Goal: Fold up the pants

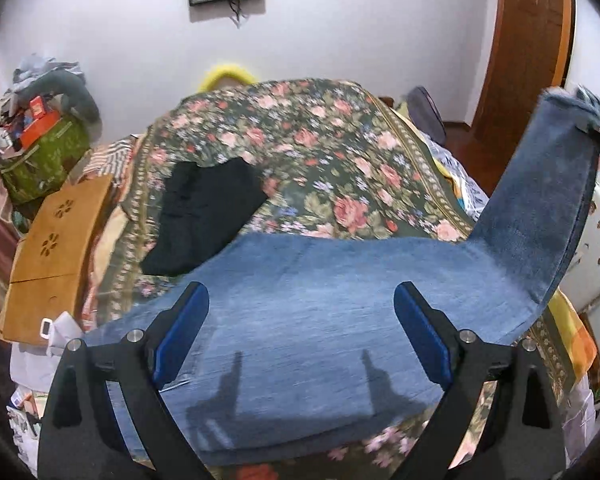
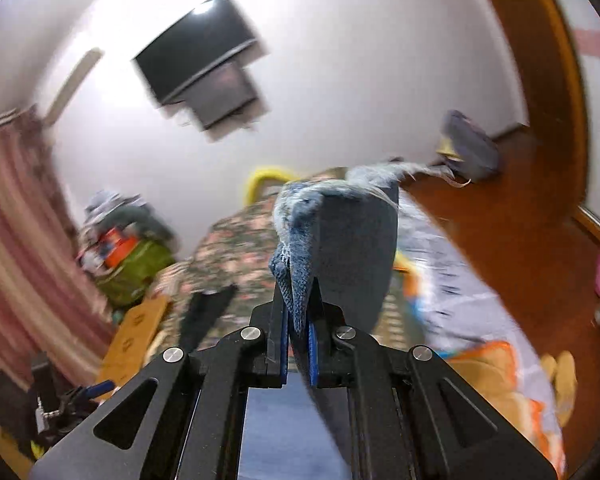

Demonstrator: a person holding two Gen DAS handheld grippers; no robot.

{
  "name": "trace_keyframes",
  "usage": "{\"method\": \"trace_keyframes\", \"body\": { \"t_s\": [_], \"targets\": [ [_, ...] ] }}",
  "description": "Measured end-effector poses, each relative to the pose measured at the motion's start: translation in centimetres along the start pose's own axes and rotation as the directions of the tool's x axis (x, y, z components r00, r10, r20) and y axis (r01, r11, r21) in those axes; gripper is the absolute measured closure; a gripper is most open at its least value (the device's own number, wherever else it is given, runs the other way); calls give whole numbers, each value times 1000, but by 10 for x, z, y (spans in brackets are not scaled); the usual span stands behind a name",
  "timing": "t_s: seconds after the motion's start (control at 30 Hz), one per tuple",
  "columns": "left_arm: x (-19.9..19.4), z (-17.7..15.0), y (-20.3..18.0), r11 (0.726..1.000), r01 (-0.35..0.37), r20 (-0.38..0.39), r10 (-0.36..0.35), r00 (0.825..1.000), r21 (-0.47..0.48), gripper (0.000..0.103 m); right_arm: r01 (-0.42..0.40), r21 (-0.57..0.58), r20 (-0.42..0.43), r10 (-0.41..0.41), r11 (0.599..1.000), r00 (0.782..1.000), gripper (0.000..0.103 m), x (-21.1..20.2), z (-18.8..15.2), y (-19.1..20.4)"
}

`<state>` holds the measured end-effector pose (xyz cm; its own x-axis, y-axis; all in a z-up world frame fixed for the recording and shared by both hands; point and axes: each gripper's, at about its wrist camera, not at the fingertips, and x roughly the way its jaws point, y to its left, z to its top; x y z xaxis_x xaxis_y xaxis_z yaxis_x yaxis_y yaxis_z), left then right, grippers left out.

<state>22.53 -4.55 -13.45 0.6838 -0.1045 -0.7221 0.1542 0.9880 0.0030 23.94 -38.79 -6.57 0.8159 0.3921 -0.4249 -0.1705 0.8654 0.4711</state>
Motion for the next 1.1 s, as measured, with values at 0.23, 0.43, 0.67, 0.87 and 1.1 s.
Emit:
{"method": "trace_keyframes", "body": {
  "t_s": [0.23,0.43,0.67,0.87,1.1],
  "targets": [
    [-18,-11,38,998,-30,24,31,999,-56,9,-122,-123,-158,102,985,982,96,84,-39,77],
    [-20,-25,63,993,-48,-2,48,999,-108,9,-209,-150,-393,135,966,909,96,141,-102,100],
    [-11,-36,73,989,-65,-32,61,998,-130,9,-247,-231,-593,65,941,803,89,158,-166,115],
    [-8,-30,63,992,-76,-39,72,997,-103,9,-325,-156,-644,153,933,749,55,143,-160,116],
    [-5,-1,39,996,-73,-9,73,997,-56,3,-253,-256,-492,100,933,865,38,107,-118,96]
  ]
}}
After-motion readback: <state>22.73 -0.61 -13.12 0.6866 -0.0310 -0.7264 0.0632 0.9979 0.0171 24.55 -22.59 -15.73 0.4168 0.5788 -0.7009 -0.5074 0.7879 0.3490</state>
